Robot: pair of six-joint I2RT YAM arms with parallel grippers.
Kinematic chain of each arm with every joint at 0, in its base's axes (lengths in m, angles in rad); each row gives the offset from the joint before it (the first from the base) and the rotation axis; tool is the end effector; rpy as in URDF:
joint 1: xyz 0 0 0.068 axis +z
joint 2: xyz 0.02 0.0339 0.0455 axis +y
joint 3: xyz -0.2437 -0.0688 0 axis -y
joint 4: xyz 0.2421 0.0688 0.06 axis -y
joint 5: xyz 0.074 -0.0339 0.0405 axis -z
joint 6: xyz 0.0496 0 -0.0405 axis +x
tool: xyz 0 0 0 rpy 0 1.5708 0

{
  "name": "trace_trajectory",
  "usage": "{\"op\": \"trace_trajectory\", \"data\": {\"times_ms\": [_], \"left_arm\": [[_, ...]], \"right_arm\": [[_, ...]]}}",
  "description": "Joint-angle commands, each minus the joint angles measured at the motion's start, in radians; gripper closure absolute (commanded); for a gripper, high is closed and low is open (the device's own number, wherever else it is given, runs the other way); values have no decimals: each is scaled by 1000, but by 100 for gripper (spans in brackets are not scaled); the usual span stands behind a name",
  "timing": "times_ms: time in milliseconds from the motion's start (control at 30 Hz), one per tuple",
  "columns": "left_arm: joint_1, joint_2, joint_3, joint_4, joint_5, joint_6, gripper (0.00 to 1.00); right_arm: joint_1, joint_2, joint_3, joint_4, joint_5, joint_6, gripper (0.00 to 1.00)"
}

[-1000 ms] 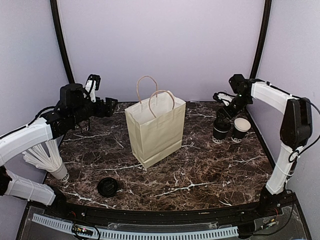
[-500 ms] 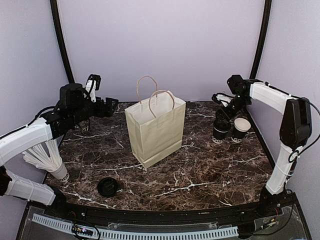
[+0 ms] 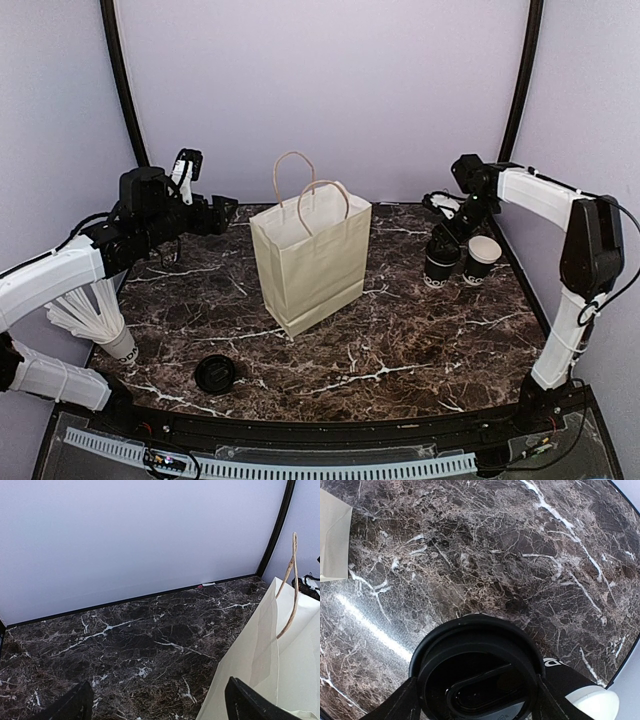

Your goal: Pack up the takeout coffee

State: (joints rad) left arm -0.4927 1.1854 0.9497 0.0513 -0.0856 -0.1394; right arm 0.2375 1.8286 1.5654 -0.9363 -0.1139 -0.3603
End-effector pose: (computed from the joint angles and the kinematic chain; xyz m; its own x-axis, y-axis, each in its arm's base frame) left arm 0.2656 -0.1378 0.3185 -0.2152 -0.0416 -0.9757 0.3709 0.9207 -0.1211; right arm 0.3643 0.0940 0.2292 -0.7510 -0.5422 -0.3769 -0.5756 0.8173 -0.0288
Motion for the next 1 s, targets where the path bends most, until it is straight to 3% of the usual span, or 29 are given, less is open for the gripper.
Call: {"op": "trace_trajectory", "data": {"times_ms": [0, 133, 300, 500, 967], "left_arm": [[5, -17, 30, -2, 14, -5, 6], [5, -15, 32, -5, 12, -2, 6], [9, -4, 37, -10, 15, 2, 6], [13, 4, 38, -13, 21, -2, 6], [14, 22, 41, -17, 29, -2, 6]], "right_arm": [[36, -56, -34, -15, 22, -13, 32], [121, -134, -70, -54, -21, -94, 33], [336, -247, -198, -144, -96, -284, 33], [510, -340, -298, -165, -73, -391, 31], [582, -362, -350, -144, -71, -473, 23]]}}
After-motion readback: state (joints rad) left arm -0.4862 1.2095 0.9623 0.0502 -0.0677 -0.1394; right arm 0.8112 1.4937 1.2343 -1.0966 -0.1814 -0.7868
